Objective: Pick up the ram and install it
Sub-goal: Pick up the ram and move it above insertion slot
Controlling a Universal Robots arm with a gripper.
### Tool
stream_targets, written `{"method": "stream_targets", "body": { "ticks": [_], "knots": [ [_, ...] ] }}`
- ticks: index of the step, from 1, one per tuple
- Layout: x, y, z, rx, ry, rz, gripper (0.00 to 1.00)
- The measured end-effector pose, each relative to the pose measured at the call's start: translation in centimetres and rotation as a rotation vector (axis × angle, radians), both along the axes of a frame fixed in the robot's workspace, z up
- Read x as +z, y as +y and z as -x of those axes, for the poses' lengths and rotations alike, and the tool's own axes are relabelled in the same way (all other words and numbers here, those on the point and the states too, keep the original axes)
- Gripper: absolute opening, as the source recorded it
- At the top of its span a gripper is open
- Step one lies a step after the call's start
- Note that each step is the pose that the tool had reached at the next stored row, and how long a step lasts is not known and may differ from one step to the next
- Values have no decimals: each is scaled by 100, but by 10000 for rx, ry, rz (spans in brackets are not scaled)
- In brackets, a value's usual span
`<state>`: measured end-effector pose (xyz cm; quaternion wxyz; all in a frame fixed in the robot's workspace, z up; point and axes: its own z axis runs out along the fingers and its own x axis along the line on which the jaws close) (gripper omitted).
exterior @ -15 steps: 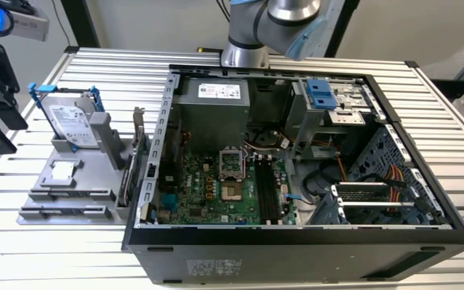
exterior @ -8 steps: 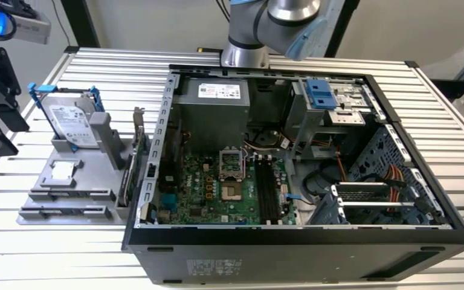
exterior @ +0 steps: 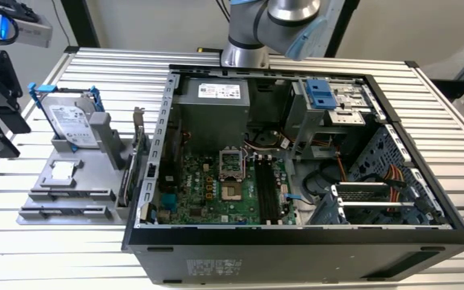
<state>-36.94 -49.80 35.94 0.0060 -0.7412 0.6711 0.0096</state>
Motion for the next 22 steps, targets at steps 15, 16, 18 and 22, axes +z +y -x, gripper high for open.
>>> {"method": "stream_targets", "body": {
  "ticks": [15, 16, 18, 22],
  "knots": [
    [-68, 0, 0, 1, 0, 12, 100],
    [-73, 0, 0, 1, 0, 13, 100],
    [-82, -1, -1, 2, -1, 13, 100],
    [-100, -1, -1, 2, 0, 15, 100]
  ]
}}
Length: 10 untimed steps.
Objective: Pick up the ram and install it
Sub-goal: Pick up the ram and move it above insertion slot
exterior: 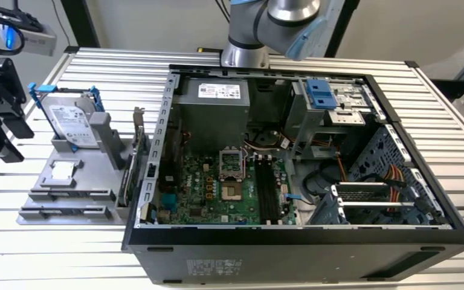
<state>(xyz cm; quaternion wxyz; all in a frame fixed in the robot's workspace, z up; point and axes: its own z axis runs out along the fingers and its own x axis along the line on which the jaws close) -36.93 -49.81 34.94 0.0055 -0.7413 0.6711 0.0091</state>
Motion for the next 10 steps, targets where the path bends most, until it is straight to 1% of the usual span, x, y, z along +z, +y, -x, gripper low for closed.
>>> {"method": "stream_targets", "body": {
  "ticks": [10],
  "knots": [
    [-39, 0, 0, 1, 0, 3, 100]
  ]
}}
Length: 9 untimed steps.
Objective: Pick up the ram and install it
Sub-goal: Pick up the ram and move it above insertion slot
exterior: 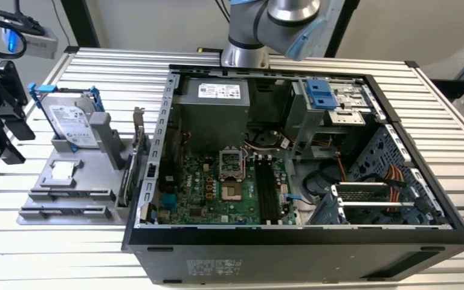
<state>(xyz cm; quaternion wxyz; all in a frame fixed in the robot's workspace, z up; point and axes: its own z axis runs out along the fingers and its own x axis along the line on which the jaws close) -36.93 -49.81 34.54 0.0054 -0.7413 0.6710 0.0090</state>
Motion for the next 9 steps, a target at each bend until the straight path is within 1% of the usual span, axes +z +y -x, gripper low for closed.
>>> {"method": "stream_targets", "body": {
  "ticks": [9],
  "knots": [
    [-15, 0, 0, 0, 0, 0, 100]
  ]
}}
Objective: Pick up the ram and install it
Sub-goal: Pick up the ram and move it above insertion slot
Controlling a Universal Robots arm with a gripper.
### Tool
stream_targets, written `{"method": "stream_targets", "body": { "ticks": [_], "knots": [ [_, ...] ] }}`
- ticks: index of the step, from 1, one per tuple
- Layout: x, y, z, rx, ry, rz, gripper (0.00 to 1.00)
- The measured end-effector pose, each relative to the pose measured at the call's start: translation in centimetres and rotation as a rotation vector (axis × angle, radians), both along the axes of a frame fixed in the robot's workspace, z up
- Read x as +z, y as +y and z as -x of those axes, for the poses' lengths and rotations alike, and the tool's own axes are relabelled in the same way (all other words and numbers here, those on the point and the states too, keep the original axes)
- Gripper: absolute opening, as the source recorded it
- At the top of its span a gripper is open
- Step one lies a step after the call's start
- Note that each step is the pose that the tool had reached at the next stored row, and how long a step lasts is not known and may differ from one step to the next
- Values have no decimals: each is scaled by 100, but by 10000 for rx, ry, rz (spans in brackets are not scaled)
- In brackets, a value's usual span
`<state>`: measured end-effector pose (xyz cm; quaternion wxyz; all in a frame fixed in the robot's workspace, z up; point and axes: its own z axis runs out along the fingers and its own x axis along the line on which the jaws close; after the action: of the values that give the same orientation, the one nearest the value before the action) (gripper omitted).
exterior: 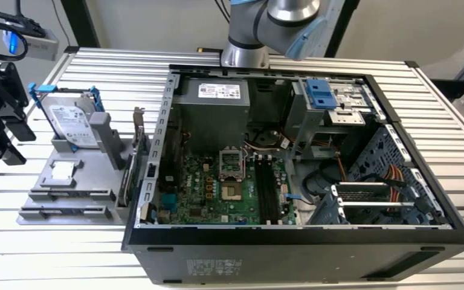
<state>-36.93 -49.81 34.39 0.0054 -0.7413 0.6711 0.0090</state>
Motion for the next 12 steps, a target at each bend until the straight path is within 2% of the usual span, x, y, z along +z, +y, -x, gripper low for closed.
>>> {"method": "stream_targets", "body": {
  "ticks": [12],
  "knots": [
    [-50, 0, 0, 0, 0, 10, 100]
  ]
}}
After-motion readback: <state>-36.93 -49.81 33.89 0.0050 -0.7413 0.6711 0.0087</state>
